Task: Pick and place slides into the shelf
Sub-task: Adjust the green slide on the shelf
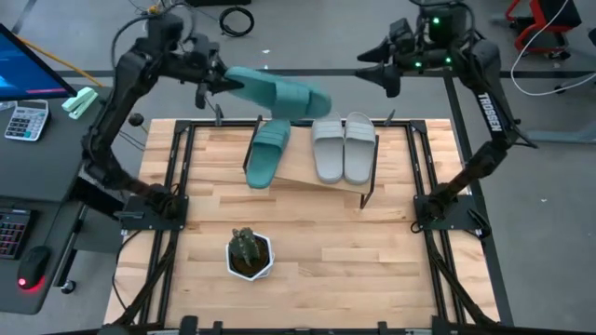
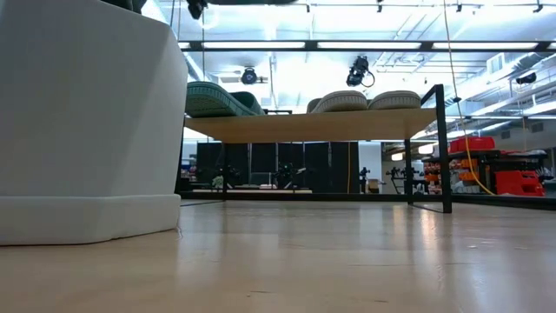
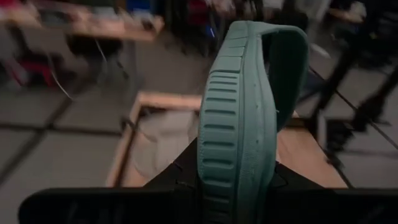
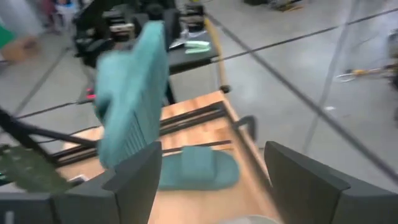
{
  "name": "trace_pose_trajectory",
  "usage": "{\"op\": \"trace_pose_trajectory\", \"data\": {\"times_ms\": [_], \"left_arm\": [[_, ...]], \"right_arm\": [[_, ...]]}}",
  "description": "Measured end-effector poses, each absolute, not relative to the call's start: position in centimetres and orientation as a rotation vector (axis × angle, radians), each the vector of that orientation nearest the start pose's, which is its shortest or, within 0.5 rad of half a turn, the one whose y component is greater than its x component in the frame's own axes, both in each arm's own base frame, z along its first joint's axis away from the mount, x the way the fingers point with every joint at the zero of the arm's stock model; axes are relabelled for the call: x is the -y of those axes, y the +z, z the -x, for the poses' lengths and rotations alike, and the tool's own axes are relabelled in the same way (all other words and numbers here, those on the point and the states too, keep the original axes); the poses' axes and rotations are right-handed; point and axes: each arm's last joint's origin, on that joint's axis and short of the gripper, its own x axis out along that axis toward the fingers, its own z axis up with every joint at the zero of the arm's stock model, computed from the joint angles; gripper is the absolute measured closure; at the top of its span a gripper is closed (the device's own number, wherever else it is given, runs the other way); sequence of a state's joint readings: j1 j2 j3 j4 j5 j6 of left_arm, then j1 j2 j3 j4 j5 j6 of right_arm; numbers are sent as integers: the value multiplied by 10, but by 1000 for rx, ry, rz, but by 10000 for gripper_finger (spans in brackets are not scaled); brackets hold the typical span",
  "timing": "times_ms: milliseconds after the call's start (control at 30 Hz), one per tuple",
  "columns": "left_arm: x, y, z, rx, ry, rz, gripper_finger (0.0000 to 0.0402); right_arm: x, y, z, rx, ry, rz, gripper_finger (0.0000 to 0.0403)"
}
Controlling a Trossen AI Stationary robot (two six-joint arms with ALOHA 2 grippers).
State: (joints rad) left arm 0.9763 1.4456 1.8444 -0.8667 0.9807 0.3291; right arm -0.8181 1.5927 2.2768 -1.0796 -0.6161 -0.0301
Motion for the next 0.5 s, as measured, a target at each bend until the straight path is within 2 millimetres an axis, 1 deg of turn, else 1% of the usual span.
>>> {"op": "trace_pose_trajectory", "data": {"times_ms": [133,267,367,500], "left_arm": [[-208,467,-185,-411,-70,112,328],[-207,448,-204,-595,-58,102,328],[-207,438,-216,-639,-96,98,328],[-203,434,-228,-646,-144,76,328]], "right_arm": [[190,524,-204,-315,-97,-295,113],[202,512,-218,-333,-14,-381,114],[209,502,-230,-351,40,-430,116],[218,487,-249,-381,115,-500,117]]}}
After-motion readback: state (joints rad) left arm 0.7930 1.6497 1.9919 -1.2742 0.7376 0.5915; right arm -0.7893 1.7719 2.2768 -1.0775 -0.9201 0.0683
